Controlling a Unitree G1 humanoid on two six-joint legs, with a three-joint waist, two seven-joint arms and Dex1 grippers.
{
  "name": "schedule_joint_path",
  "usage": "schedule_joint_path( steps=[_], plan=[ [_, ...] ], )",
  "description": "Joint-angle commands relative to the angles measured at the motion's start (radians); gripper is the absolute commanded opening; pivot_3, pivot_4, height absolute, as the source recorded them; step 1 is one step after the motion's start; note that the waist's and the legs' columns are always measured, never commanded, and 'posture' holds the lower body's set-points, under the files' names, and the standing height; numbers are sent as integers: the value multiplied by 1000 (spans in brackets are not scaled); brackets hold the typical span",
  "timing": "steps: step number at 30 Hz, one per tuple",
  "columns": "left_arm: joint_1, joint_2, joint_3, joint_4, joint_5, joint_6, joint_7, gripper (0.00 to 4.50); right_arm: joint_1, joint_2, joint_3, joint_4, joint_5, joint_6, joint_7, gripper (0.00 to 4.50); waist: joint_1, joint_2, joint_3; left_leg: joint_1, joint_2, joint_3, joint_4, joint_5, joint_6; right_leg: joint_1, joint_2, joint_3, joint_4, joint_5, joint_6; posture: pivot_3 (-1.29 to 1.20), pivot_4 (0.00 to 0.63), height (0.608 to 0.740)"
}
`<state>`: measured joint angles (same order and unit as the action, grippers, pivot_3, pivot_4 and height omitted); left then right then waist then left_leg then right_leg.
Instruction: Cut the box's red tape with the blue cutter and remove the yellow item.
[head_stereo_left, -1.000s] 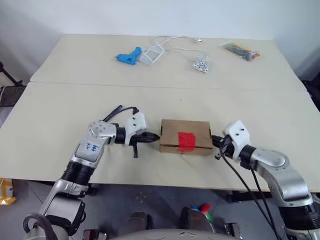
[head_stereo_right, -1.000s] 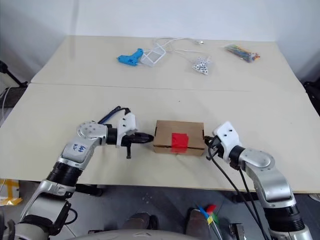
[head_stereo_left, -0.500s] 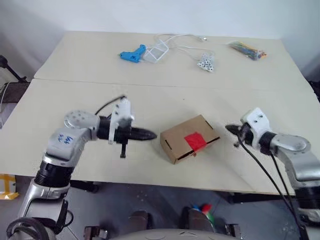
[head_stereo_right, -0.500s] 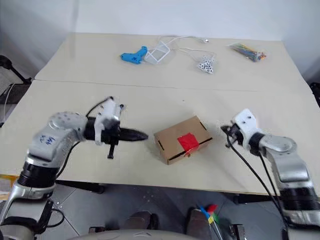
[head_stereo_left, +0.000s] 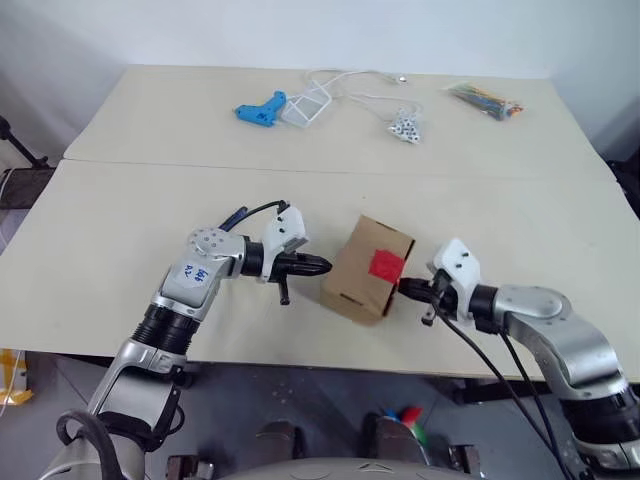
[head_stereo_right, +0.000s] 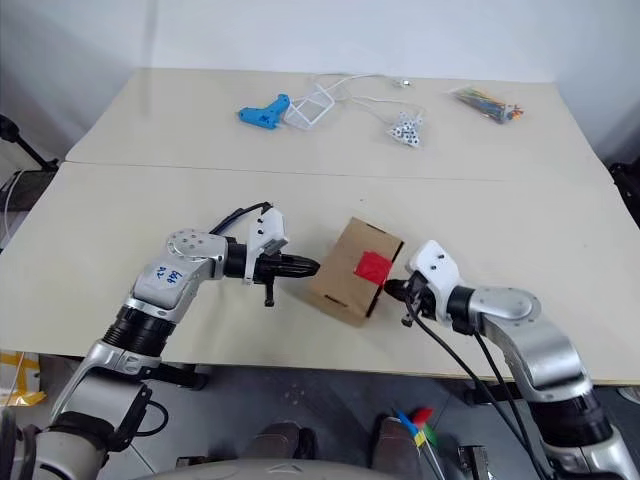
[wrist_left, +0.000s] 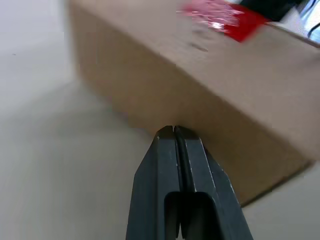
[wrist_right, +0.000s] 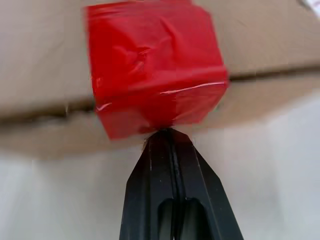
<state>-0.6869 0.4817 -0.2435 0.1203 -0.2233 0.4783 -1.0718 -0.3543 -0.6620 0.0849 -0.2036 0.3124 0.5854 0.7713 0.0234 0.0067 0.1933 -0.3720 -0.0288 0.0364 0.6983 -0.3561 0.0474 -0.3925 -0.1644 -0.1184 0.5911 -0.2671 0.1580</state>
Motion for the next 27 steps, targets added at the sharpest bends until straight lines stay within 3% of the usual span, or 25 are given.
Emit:
schedule_joint_path(
  steps=[1,10,21,25,27],
  plan=[
    [34,5,4,-93,-30,44,-5,31,-49,23,17,61,-38,-87,14,0,1,0,0,0,0,0,0,0,0,0,0,0,0,0,0,0,150,740],
    [103,-91,-17,-173,-11,128,144,31,-195,44,41,311,-113,-243,97,0,0,0,0,0,0,0,0,0,0,1,0,-1,0,0,0,0,150,740],
    [80,-176,-77,-140,14,116,194,31,-261,-48,-5,526,-145,-404,238,0,0,0,0,0,0,0,0,0,0,1,0,-1,0,0,1,0,150,740],
    [86,-168,2,-191,-44,145,204,31,-224,-117,-87,520,-57,-415,351,0,1,1,0,-1,0,0,0,0,0,0,0,-1,0,0,1,0,150,740],
    [87,-146,86,-225,-105,155,196,414,-201,-145,-156,496,-1,-398,377,0,-1,1,0,-1,0,0,0,0,0,0,0,-1,0,0,1,0,150,740]
  ],
)
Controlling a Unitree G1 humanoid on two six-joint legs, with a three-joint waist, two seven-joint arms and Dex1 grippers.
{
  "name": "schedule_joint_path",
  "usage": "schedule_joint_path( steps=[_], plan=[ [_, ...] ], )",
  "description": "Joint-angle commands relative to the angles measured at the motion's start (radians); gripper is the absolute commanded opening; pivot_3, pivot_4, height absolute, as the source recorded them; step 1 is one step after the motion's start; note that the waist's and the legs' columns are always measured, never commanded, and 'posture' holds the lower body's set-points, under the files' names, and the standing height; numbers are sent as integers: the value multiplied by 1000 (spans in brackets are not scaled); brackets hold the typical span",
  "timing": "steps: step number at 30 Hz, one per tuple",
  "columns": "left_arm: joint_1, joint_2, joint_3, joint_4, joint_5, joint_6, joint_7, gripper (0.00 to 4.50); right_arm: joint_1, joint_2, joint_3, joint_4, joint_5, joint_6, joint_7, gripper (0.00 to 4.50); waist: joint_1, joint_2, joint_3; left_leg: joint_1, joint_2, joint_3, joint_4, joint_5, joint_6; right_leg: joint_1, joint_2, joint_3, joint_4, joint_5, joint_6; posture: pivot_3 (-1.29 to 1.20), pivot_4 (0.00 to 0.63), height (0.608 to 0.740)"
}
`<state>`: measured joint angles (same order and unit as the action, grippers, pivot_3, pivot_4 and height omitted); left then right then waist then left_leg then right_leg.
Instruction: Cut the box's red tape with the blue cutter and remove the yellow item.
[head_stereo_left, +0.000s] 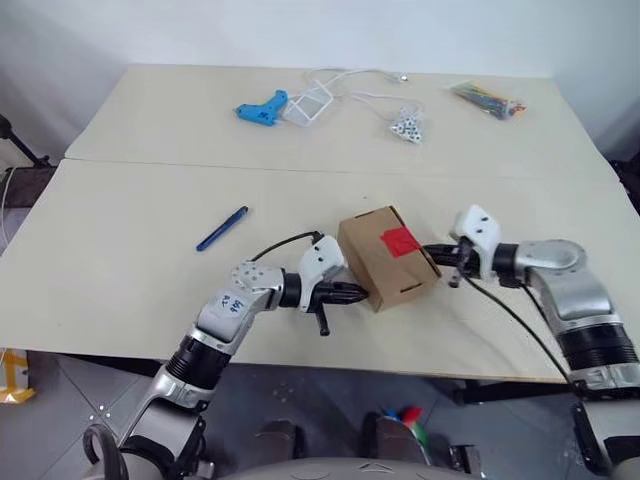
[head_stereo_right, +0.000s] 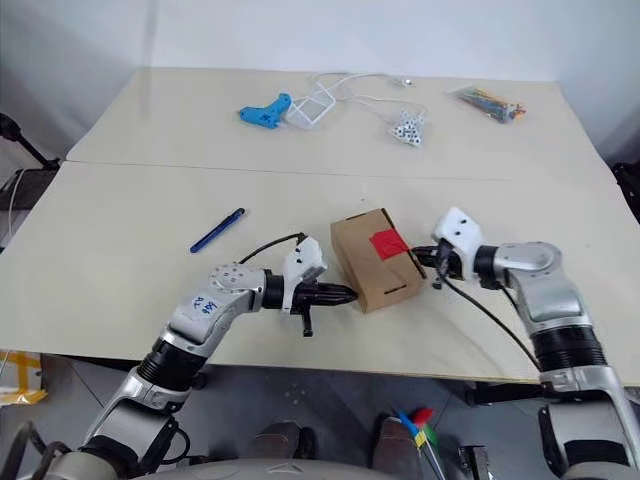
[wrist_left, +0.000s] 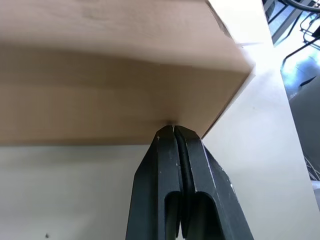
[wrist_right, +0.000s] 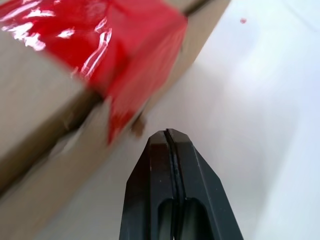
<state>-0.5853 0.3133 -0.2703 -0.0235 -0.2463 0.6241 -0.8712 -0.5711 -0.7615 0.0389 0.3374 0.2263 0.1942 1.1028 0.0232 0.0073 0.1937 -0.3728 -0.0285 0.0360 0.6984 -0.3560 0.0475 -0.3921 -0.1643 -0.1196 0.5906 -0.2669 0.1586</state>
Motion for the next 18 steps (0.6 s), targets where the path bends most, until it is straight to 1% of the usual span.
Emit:
schedule_joint_path(
  steps=[1,2,3,5,7,9,11,12,13,14,15,16,17,18],
  plan=[
    [-13,36,147,-97,-111,20,-12,635,29,-57,-136,-59,109,2,61,0,0,0,0,0,0,0,0,0,0,0,0,0,0,0,0,0,150,740],
    [-14,61,195,-111,-137,14,-22,886,55,-77,-169,-89,148,22,95,0,0,0,0,0,0,0,0,0,0,0,0,0,0,0,0,0,150,740],
    [-14,88,246,-125,-172,26,-33,1214,80,-87,-207,-121,192,34,121,166,-1,0,0,0,1,0,0,0,0,0,0,0,0,0,0,0,150,740],
    [-7,155,341,-136,-235,47,-55,1759,129,-102,-281,-211,303,125,149,575,-4,0,0,0,2,0,-1,0,0,0,1,0,0,0,0,0,150,740],
    [40,274,448,-133,-275,67,-96,2419,182,-101,-343,-334,401,202,137,1262,-9,0,0,1,2,0,-1,0,-1,0,1,0,0,0,-1,0,150,740],
    [84,351,512,-117,-285,47,-117,3036,212,-87,-372,-414,434,214,108,1950,-16,1,0,2,4,0,-1,-1,-2,0,2,0,0,1,-1,0,150,740],
    [204,441,652,-41,-248,-97,-158,3603,235,-34,-393,-517,476,219,35,2579,-24,1,0,2,4,0,-1,-1,-2,0,2,0,0,1,-1,0,150,740],
    [254,471,722,-1,-253,-134,-174,3913,243,-12,-396,-556,483,215,5,2956,-27,1,0,3,4,0,-1,-2,-3,0,2,0,1,1,-1,0,150,740],
    [284,489,763,26,-264,-157,-183,4243,250,1,-398,-581,488,215,-14,3324,-26,1,0,3,5,1,-1,-2,-3,0,3,1,0,1,-2,0,150,740],
    [376,537,862,99,-240,-176,-182,4487,260,29,-392,-629,493,206,-46,3622,-24,1,0,3,5,0,-1,-2,-4,0,3,0,1,1,-2,0,150,740],
    [485,590,981,209,-196,-237,-172,4500,272,60,-386,-682,495,182,-70,4019,-25,1,0,2,5,0,-1,-2,-4,-1,3,0,0,1,-2,0,150,740],
    [561,628,1057,288,-166,-286,-164,4500,282,81,-383,-719,497,166,-86,4318,-31,1,0,3,6,0,-1,-3,-4,-1,3,0,0,1,-3,0,150,740],
    [608,654,1099,342,-153,-325,-158,4500,288,94,-380,-741,496,157,-97,4471,-38,1,0,3,7,1,-3,-4,-5,-3,4,1,0,1,-3,0,150,740],
    [641,669,1125,390,-151,-364,-156,4500,294,110,-386,-749,510,126,-73,4471,-38,1,0,3,8,2,-5,-5,-6,-4,5,1,0,1,-4,0,150,740]
  ],
)
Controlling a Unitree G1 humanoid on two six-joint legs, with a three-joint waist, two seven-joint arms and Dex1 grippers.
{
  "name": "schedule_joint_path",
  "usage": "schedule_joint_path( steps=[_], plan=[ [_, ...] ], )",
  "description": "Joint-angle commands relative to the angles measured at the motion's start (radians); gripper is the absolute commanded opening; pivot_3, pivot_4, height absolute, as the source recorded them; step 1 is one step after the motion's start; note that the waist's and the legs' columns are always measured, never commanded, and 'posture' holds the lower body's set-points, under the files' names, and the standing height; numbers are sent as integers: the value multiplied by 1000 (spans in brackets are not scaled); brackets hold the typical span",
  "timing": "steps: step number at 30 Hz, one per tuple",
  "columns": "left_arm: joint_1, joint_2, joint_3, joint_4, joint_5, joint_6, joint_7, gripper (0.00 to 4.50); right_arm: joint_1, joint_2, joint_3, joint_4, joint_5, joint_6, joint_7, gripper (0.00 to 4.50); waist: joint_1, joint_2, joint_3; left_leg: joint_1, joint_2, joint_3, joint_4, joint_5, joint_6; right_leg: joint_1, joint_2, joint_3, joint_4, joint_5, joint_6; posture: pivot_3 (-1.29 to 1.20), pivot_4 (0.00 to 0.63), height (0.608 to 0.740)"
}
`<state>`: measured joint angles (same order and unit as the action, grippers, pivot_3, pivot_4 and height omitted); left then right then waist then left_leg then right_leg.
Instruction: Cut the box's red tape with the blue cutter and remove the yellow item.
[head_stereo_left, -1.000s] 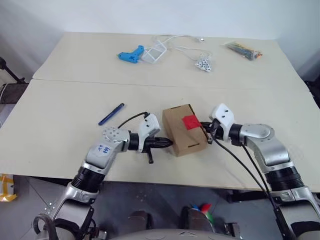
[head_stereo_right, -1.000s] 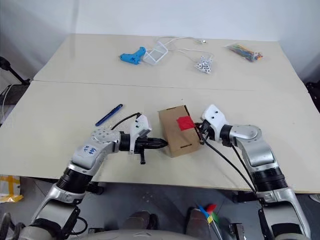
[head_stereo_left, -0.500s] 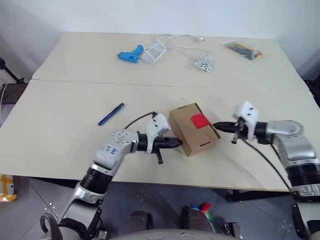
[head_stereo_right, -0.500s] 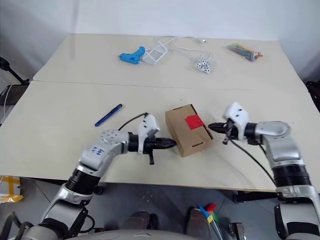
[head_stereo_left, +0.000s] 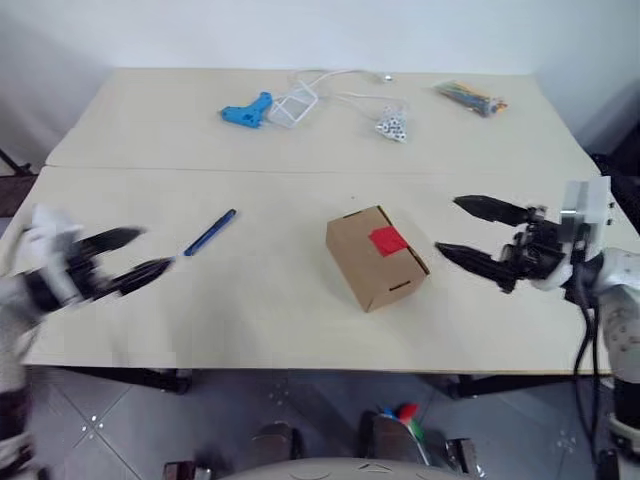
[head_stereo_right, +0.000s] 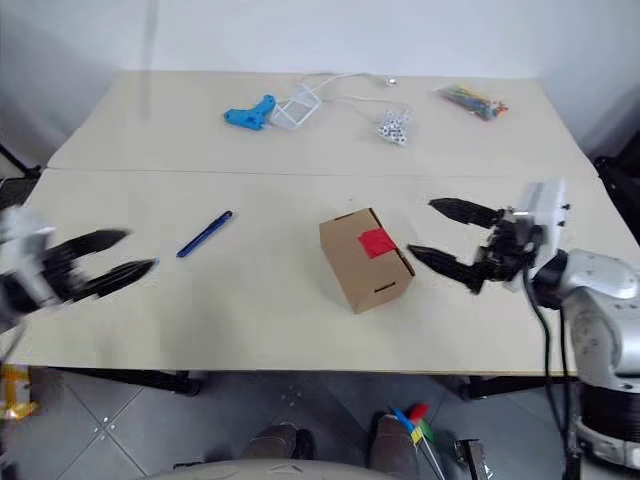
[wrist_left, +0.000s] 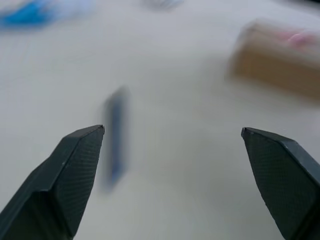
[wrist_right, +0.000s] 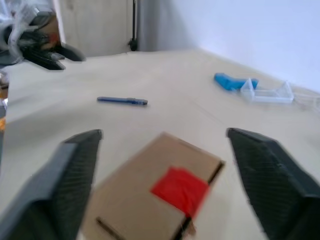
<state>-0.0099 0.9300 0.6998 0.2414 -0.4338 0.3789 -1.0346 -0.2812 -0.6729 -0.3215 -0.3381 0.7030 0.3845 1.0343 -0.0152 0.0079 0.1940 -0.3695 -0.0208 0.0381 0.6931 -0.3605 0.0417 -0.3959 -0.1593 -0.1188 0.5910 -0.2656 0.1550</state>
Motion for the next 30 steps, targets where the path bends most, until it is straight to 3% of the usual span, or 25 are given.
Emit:
schedule_joint_path(
  steps=[1,5,9,12,17,24,30],
  plan=[
    [81,62,165,157,33,-146,6,4500,9,31,-29,-77,44,-86,12,4471,7,0,0,0,0,0,-1,0,0,0,0,-1,0,0,0,0,150,740],
    [181,70,251,233,25,-197,5,4500,63,-48,-53,-63,96,-31,88,4471,46,0,0,0,-3,-2,-1,-1,4,2,-4,-3,-2,0,0,0,150,740],
    [225,9,205,72,-31,-122,-9,4500,111,-94,-93,-39,92,-59,131,4471,52,-2,-1,0,-4,-2,0,-4,5,3,-7,-4,-3,1,0,0,150,740],
    [193,-50,99,-120,-85,-22,30,4500,139,-125,-133,-28,96,-54,151,4471,50,-1,-1,0,-4,-2,0,-6,2,3,-7,-3,-3,1,1,0,150,740],
    [-90,-211,-179,-273,-44,39,257,4500,143,-142,-155,-32,110,-45,154,4471,50,-1,-1,0,-2,-1,1,-3,4,3,-5,-4,-1,1,1,0,150,740],
    [-431,-340,-447,44,151,-13,417,4500,197,-128,-155,-125,133,-23,82,4471,35,-1,-1,1,-3,4,4,-3,5,2,-2,-3,1,1,1,0,150,740],
    [-543,-327,-524,236,228,-75,410,4500,243,-117,-170,-178,146,-24,36,4471,41,-2,-1,1,-1,5,5,-3,5,2,-1,-3,0,1,1,0,150,740]
  ],
)
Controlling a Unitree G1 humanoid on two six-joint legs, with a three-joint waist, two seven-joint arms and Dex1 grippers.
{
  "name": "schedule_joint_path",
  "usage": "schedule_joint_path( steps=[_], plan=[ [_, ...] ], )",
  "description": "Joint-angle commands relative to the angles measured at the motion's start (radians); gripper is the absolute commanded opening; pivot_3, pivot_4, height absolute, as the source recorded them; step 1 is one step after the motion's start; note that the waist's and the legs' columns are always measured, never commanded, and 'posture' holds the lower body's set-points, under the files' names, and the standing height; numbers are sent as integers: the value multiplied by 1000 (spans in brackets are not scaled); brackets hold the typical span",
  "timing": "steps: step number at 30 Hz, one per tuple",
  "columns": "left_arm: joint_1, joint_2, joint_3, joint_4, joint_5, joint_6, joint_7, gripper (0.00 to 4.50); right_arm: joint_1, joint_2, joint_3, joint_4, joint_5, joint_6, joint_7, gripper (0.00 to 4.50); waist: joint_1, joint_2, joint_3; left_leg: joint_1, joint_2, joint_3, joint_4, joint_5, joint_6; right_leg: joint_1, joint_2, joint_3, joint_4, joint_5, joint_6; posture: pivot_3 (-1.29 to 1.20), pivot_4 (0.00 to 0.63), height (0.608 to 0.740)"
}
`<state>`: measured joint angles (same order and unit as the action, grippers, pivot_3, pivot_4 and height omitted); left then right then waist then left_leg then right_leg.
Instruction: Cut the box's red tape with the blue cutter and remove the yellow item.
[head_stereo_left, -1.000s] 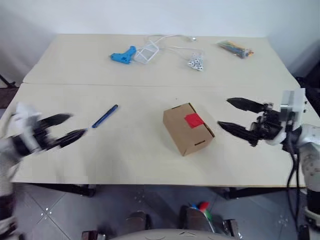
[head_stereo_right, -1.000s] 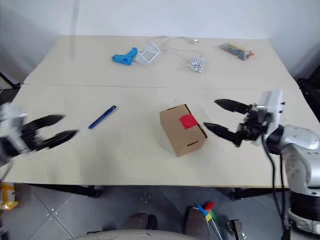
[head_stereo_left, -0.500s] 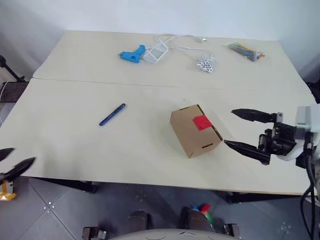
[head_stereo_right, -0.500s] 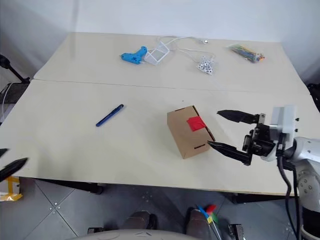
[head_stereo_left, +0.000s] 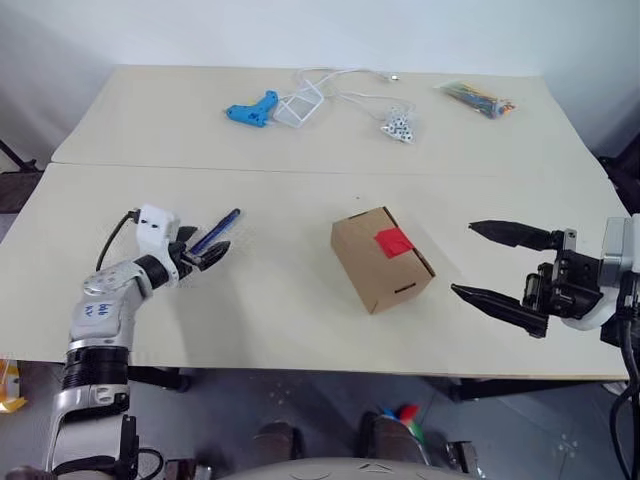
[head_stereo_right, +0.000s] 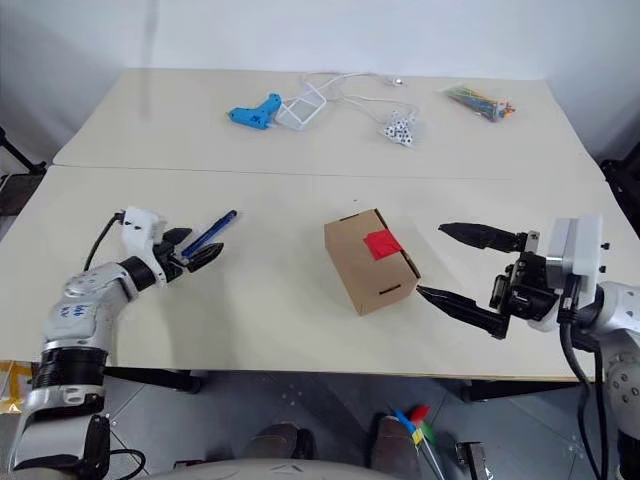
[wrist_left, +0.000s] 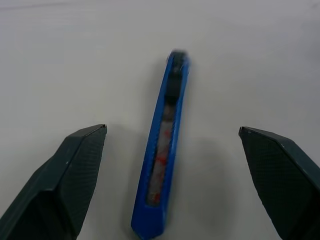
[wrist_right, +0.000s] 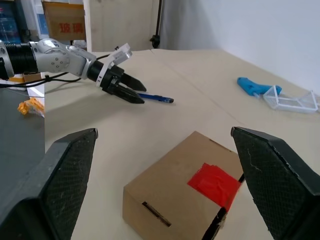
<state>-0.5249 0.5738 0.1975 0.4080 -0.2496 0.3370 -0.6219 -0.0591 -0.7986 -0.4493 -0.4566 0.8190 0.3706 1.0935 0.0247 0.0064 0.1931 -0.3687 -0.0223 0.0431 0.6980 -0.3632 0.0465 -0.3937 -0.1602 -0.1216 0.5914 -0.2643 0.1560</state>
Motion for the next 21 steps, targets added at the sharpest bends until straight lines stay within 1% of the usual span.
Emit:
schedule_joint_path(
  steps=[1,4,6,7,8,12,19,20,21],
  plan=[
    [-41,44,-24,93,51,-25,-8,4500,39,16,-51,-76,33,-11,-37,4471,1,0,0,0,0,0,0,0,0,0,0,0,0,0,0,0,150,740],
    [-44,96,-50,154,80,13,-32,4500,87,41,-67,-114,32,-19,-71,4471,2,0,0,0,1,0,1,0,0,1,0,0,0,0,0,0,150,740],
    [-27,111,-78,158,80,1,-90,4500,98,48,-67,-124,32,-20,-87,4471,-4,0,0,1,1,1,1,0,0,1,0,1,0,0,0,0,150,740],
    [-21,111,-86,150,74,10,-109,4113,103,50,-66,-127,30,-21,-93,4500,-5,1,-1,2,1,2,1,0,0,1,0,2,0,0,0,0,150,740],
    [-17,110,-90,146,69,19,-121,3889,106,50,-66,-128,29,-22,-98,4500,-5,1,-1,2,1,3,1,0,0,1,0,3,0,0,0,0,150,740],
    [-9,103,-104,133,81,23,-117,2744,117,57,-63,-128,21,-40,-101,4500,-1,2,-2,3,1,4,1,0,0,1,0,5,1,0,0,0,150,740],
    [30,81,-117,91,81,27,-111,618,109,60,-47,-108,6,-72,-96,4500,1,5,-5,4,1,4,1,0,0,1,-1,5,1,0,0,0,150,740],
    [32,75,-110,88,77,21,-106,436,107,58,-44,-105,5,-74,-95,4500,1,6,-5,4,1,4,1,0,0,1,-1,5,1,0,0,0,150,740],
    [32,71,-106,85,73,17,-104,439,104,56,-42,-101,4,-75,-94,4500,1,7,-6,4,1,4,1,0,0,2,-1,5,1,0,0,0,150,740]
  ],
)
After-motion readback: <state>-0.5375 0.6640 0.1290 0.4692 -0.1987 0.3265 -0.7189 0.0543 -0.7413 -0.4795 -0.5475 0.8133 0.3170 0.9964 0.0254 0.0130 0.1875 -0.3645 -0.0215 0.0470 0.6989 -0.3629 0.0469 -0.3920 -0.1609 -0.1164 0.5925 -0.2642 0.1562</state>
